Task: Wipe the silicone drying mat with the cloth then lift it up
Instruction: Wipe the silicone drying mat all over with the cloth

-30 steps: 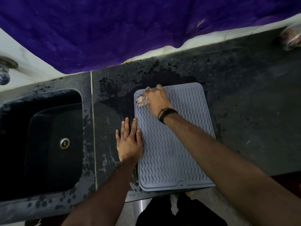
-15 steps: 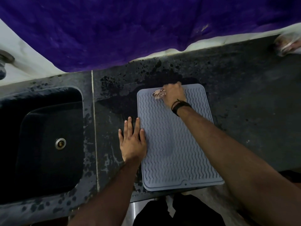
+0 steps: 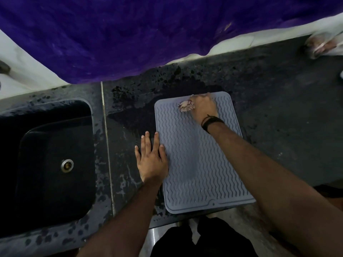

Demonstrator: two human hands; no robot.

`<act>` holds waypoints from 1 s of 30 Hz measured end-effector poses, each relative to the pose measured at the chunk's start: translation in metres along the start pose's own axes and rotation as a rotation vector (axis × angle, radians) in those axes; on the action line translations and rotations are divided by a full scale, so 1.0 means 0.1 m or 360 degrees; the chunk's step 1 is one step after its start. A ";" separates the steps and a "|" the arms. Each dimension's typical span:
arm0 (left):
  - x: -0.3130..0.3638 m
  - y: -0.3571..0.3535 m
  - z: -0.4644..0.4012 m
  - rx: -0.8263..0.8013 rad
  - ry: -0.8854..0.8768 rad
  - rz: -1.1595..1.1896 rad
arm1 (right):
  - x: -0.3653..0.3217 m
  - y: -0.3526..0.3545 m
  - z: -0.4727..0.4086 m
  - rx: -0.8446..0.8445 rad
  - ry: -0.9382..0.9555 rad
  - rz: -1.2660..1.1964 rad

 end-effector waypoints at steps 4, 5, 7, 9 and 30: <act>0.03 0.05 0.03 0.0003 0.0011 0.0029 | 0.03 -0.05 0.22 -0.0090 0.0122 0.0029; 0.04 0.06 0.04 0.0007 0.0012 0.0037 | 0.02 -0.09 0.33 -0.0110 0.0131 0.0015; 0.05 0.08 0.04 0.0010 0.0006 0.0046 | 0.04 -0.16 0.63 -0.0113 0.0120 -0.0057; 0.05 0.08 0.05 -0.0005 0.0006 0.0044 | 0.04 -0.21 0.99 -0.0045 0.0150 -0.0103; 0.05 0.07 0.05 -0.0013 -0.0005 0.0041 | 0.08 -0.23 1.50 0.0000 0.0022 -0.0110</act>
Point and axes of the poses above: each hand's wrist, its own z-axis away from the middle knuckle, its own y-axis out of the back of the hand, x = y × z, the point moved 5 cm from there along -z, towards the middle knuckle, and after that the axes turned 7 degrees about y, right-handed, at the moved point
